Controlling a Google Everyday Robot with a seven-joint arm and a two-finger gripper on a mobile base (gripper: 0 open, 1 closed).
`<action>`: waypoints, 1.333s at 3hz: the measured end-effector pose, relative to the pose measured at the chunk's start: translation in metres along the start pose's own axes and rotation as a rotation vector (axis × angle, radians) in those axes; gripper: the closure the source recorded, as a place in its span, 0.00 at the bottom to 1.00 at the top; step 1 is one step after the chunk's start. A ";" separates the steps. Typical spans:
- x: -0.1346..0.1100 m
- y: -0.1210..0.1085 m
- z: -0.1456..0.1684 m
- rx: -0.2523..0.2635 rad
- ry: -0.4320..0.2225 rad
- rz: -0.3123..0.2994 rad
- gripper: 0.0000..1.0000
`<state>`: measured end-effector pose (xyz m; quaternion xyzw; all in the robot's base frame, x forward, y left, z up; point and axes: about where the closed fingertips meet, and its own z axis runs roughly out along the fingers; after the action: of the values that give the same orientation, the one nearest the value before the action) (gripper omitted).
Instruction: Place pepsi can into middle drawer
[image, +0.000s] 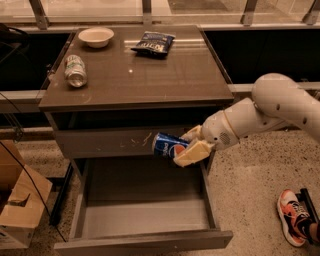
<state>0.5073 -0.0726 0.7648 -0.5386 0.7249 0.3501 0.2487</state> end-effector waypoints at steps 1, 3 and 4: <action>0.033 -0.023 0.034 -0.020 -0.034 0.111 1.00; 0.043 -0.027 0.047 -0.023 -0.007 0.130 1.00; 0.061 -0.026 0.073 -0.050 0.015 0.174 1.00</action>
Offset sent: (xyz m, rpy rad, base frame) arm 0.0098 0.0023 -0.0456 0.0322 0.0822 -0.0565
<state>0.5127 -0.0574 0.6673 -0.4824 0.7617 0.3845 0.1984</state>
